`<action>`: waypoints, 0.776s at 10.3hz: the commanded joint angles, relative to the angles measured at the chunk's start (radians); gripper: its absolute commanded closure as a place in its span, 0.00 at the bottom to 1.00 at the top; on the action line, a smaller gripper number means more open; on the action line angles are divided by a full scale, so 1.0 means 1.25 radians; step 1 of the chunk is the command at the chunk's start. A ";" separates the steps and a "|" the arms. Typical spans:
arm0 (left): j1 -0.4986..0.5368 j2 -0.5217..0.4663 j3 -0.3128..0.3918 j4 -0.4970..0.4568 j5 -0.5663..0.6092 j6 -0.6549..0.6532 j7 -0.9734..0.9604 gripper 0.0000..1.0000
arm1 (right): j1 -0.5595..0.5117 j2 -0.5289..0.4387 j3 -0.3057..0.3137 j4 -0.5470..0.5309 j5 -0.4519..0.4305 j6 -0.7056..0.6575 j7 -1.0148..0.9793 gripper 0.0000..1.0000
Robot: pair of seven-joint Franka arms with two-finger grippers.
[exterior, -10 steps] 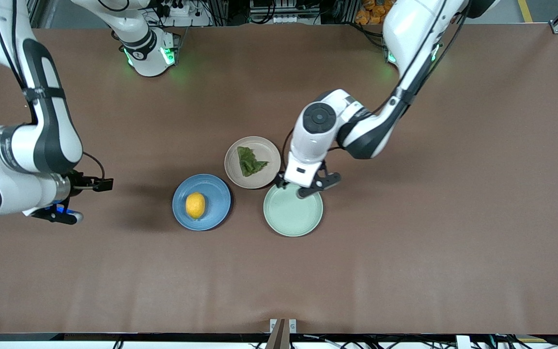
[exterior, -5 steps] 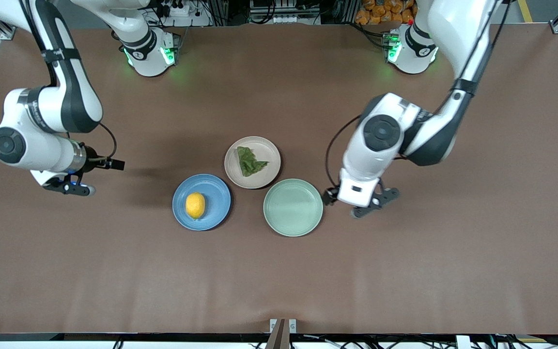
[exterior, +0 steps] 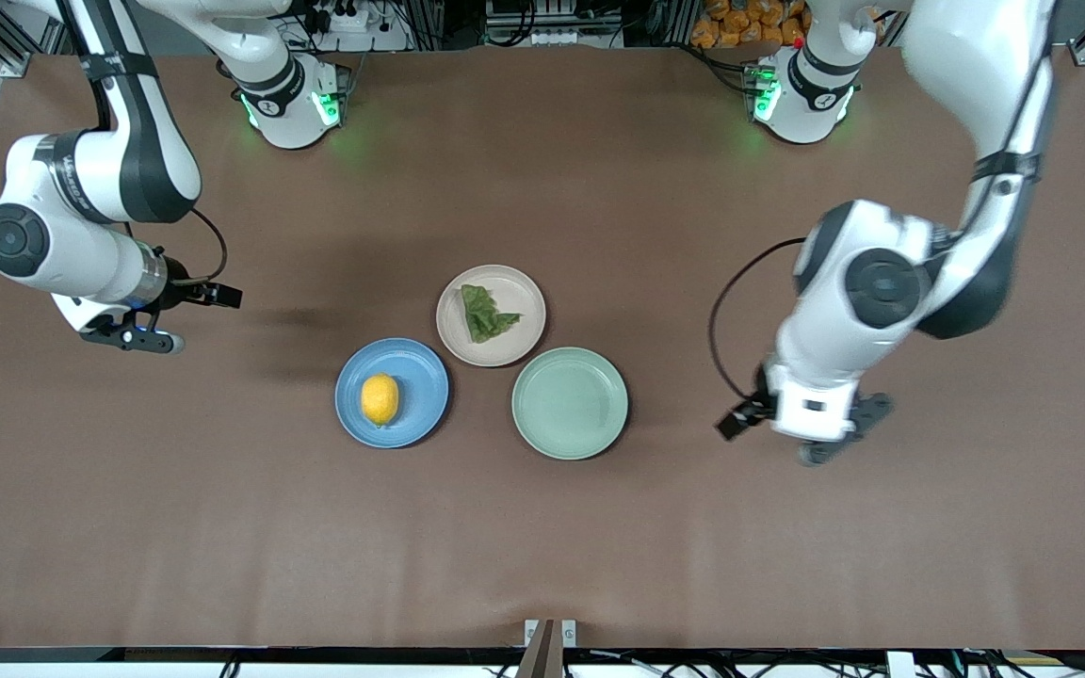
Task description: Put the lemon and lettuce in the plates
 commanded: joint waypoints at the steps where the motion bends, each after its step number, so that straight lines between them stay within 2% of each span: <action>1: 0.039 -0.035 -0.007 -0.015 0.018 -0.146 -0.002 0.00 | 0.003 -0.051 -0.001 -0.045 -0.014 0.016 0.002 0.00; 2: 0.075 -0.057 -0.011 -0.051 0.011 -0.201 0.011 0.00 | 0.002 -0.059 -0.001 -0.045 -0.014 0.013 0.002 0.00; 4: 0.078 -0.152 -0.006 -0.184 -0.046 -0.197 0.014 0.00 | 0.001 -0.075 -0.001 -0.046 -0.014 0.007 0.002 0.00; 5: 0.056 -0.198 0.010 -0.245 -0.067 -0.186 0.021 0.00 | -0.001 -0.078 -0.001 -0.045 -0.014 0.007 0.002 0.00; 6: 0.006 -0.246 0.061 -0.308 -0.098 -0.168 0.042 0.00 | -0.001 -0.089 -0.001 -0.045 -0.014 0.008 0.002 0.00; 8: -0.013 -0.320 0.081 -0.376 -0.105 -0.164 0.081 0.00 | -0.003 -0.109 -0.002 -0.045 -0.014 0.004 0.002 0.00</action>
